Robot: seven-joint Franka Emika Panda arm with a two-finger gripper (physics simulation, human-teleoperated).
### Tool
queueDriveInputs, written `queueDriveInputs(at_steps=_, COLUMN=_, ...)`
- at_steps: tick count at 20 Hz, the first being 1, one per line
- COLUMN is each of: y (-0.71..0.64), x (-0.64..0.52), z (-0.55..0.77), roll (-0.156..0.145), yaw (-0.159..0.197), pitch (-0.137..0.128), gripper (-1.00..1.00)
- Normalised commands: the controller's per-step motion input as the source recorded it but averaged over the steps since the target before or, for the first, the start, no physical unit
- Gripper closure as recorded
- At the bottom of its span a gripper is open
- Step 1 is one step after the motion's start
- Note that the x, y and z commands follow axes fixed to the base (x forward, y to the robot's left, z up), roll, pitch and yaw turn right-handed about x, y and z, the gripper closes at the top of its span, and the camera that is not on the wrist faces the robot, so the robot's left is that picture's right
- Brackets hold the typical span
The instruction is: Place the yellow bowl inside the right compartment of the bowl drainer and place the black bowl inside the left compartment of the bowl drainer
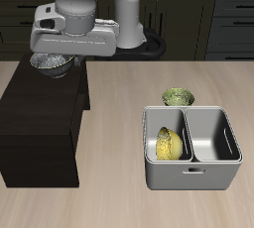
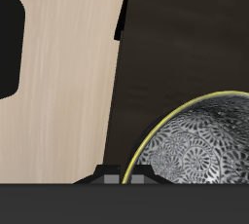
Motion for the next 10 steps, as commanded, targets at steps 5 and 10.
queueDriveInputs(at_steps=5, y=0.42, x=-0.18, z=0.50, roll=-0.006, yaw=-0.045, pitch=-0.071, gripper=1.00)
queueDriveInputs(at_steps=10, y=0.41, x=-0.19, z=0.48, roll=-0.026, yaw=-0.069, pitch=-0.074, gripper=1.00)
